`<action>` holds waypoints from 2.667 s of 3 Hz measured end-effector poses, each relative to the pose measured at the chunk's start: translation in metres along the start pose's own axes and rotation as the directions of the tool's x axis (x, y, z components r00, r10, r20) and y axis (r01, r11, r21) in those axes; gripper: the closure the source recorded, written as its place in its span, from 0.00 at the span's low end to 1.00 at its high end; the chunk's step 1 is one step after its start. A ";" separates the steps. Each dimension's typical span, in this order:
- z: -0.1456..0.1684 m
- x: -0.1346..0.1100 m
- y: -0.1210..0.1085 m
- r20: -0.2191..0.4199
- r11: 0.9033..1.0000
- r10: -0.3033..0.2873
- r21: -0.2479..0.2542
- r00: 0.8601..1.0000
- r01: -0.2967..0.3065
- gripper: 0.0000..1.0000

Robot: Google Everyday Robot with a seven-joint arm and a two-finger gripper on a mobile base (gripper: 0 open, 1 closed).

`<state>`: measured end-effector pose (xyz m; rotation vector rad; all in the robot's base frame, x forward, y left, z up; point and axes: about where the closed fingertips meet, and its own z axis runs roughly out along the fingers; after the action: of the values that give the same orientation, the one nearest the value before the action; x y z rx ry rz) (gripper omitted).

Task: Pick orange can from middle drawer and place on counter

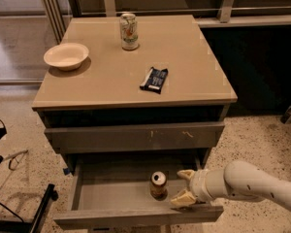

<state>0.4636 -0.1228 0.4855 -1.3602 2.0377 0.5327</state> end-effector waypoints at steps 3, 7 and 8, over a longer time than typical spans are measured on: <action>0.036 -0.022 -0.003 0.098 1.000 -0.017 -0.021 0.995 0.019 0.29; 0.083 -0.024 -0.009 0.168 0.998 -0.048 -0.029 0.985 0.053 0.28; 0.095 -0.019 -0.006 0.168 0.997 -0.058 -0.038 0.984 0.065 0.29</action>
Offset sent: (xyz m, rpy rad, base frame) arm 0.0208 0.0375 -0.0111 0.1029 -0.0421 0.0270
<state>0.5007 -0.0524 0.4302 -1.3521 1.8538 0.6443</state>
